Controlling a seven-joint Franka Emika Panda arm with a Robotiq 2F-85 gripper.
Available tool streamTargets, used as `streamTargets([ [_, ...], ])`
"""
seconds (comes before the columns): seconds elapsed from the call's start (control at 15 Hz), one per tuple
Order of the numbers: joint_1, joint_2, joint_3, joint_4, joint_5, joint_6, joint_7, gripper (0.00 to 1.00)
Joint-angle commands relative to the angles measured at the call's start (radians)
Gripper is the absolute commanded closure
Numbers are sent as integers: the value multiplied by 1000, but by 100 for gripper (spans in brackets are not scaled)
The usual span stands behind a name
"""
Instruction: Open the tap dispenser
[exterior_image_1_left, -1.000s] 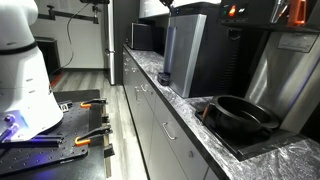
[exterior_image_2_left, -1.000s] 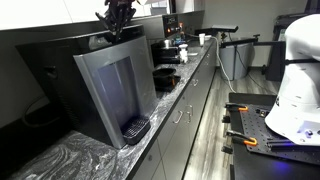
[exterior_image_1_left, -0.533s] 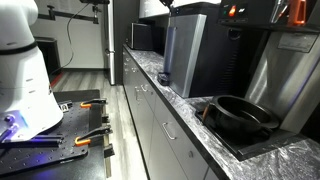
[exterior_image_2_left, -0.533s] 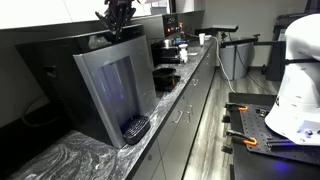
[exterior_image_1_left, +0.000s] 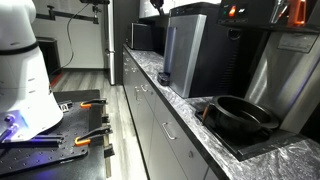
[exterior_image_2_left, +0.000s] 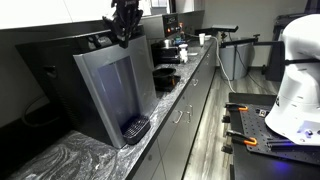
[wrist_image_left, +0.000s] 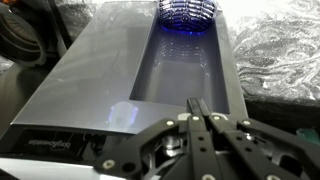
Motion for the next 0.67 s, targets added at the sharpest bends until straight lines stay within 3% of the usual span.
streamTargets([
  [0.0,39,-65,-10,-14,63,-95,-43,100],
  [0.6,46,-114,-16,-32,115,-133,-76,100],
])
